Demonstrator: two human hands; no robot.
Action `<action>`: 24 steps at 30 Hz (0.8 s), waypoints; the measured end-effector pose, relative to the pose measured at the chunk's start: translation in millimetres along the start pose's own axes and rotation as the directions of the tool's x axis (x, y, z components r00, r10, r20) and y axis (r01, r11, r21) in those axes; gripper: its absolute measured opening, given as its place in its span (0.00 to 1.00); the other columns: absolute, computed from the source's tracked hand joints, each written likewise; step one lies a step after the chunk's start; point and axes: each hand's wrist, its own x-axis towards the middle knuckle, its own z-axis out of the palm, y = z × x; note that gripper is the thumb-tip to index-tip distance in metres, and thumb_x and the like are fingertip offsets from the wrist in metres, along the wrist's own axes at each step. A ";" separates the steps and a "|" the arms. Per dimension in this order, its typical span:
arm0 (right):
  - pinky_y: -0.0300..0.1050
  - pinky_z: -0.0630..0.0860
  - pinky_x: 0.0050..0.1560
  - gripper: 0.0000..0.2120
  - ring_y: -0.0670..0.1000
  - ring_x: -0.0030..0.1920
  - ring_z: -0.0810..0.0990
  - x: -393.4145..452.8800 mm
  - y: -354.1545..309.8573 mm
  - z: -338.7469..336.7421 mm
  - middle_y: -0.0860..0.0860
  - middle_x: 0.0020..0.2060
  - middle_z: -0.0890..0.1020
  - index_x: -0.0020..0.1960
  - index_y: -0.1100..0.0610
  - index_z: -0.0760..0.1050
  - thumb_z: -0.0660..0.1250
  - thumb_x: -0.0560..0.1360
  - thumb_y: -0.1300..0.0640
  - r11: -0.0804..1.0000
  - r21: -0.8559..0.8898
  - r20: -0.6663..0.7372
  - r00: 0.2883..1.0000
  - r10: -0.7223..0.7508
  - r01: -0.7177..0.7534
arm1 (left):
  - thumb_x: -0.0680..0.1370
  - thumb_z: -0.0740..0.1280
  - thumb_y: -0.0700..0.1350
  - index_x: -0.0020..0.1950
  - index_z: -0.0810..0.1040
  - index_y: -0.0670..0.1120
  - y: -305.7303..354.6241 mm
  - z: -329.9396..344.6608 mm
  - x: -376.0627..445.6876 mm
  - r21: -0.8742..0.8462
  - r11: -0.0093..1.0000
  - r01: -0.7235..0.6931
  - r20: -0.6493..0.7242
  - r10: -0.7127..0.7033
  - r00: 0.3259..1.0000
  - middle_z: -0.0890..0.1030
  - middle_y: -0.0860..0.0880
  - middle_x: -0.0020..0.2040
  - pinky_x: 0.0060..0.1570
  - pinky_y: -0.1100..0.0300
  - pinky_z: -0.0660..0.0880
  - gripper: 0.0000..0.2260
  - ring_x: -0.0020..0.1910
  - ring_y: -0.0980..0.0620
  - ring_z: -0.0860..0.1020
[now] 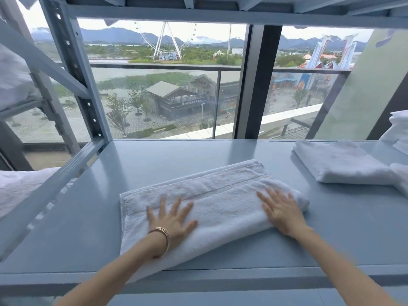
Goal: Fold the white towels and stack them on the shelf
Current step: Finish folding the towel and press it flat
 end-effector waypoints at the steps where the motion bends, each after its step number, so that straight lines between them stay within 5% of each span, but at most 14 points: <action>1: 0.56 0.42 0.74 0.30 0.50 0.76 0.44 3.8 9.2 -4.8 0.47 0.77 0.46 0.75 0.41 0.44 0.30 0.74 0.39 0.999 -0.024 0.029 0.998 0.049 -0.048 | 0.69 0.36 0.75 0.73 0.40 0.66 -15.7 -0.6 1.2 0.003 0.999 0.052 -0.014 -0.052 0.999 0.34 0.57 0.75 0.66 0.32 0.34 0.34 0.74 0.42 0.33; 4: 0.60 0.44 0.73 0.24 0.55 0.76 0.45 0.8 -6.2 -17.0 0.53 0.77 0.47 0.76 0.49 0.47 0.42 0.82 0.47 0.989 -0.126 0.039 0.996 0.079 -0.074 | 0.73 0.39 0.71 0.74 0.40 0.64 -37.8 1.4 -3.4 -0.006 0.985 0.170 -0.031 -0.170 0.985 0.38 0.54 0.77 0.68 0.33 0.38 0.31 0.74 0.41 0.35; 8: 0.63 0.47 0.71 0.23 0.57 0.75 0.49 -51.9 -102.2 -19.2 0.55 0.76 0.51 0.75 0.54 0.53 0.45 0.82 0.48 0.969 0.035 0.053 0.968 -0.246 0.244 | 0.76 0.41 0.68 0.75 0.38 0.61 -8.9 5.8 -18.8 -0.051 0.969 0.242 -0.032 -0.243 0.969 0.37 0.51 0.77 0.66 0.31 0.37 0.29 0.73 0.38 0.34; 11: 0.64 0.43 0.71 0.29 0.58 0.75 0.48 -84.6 -130.8 -6.9 0.50 0.76 0.51 0.76 0.49 0.50 0.34 0.79 0.40 0.917 0.019 0.042 0.916 -0.398 0.398 | 0.76 0.41 0.67 0.75 0.37 0.58 17.6 7.8 -40.7 -0.066 0.948 0.313 0.006 -0.313 0.950 0.35 0.48 0.76 0.65 0.28 0.38 0.31 0.73 0.34 0.35; 14: 0.62 0.42 0.71 0.37 0.57 0.76 0.44 -90.0 -89.8 4.6 0.47 0.77 0.46 0.76 0.45 0.42 0.21 0.70 0.38 0.916 -0.096 0.042 0.921 -0.388 0.390 | 0.75 0.41 0.68 0.76 0.36 0.55 43.8 12.3 -80.5 -0.044 0.950 0.310 0.048 -0.308 0.950 0.34 0.46 0.76 0.63 0.27 0.37 0.33 0.72 0.34 0.34; 16: 0.63 0.43 0.71 0.25 0.57 0.76 0.43 -88.6 -60.4 4.0 0.47 0.77 0.45 0.76 0.46 0.41 0.33 0.79 0.46 0.943 -0.148 0.063 0.955 -0.290 0.296 | 0.76 0.42 0.68 0.76 0.36 0.54 65.7 19.2 -112.1 -0.014 0.981 0.195 0.050 -0.195 0.980 0.33 0.45 0.76 0.62 0.27 0.35 0.34 0.72 0.35 0.33; 18: 0.64 0.42 0.71 0.24 0.56 0.76 0.43 -92.3 -46.9 -5.1 0.48 0.77 0.46 0.77 0.50 0.43 0.44 0.82 0.54 0.958 -0.178 0.089 0.973 -0.212 0.225 | 0.75 0.45 0.69 0.75 0.35 0.54 86.9 26.7 -139.6 0.001 1.000 -0.012 0.048 0.012 0.999 0.32 0.47 0.75 0.62 0.29 0.33 0.36 0.72 0.37 0.31; 21: 0.59 0.45 0.73 0.26 0.53 0.76 0.50 -121.6 -55.8 -18.1 0.54 0.76 0.51 0.74 0.57 0.54 0.51 0.77 0.65 0.938 -0.130 0.013 0.947 -0.322 0.321 | 0.71 0.52 0.72 0.75 0.33 0.55 99.9 29.9 -152.2 0.015 0.968 -0.252 0.090 0.250 0.964 0.29 0.51 0.74 0.64 0.31 0.31 0.42 0.72 0.43 0.29; 24: 0.55 0.45 0.75 0.28 0.53 0.75 0.52 -174.3 -82.6 -6.2 0.58 0.75 0.54 0.74 0.61 0.56 0.57 0.75 0.63 0.905 0.052 -0.044 0.907 -0.420 0.422 | 0.69 0.61 0.71 0.75 0.34 0.52 89.1 22.9 -141.2 0.095 0.921 -0.376 0.122 0.365 0.923 0.31 0.50 0.75 0.69 0.37 0.33 0.49 0.73 0.46 0.30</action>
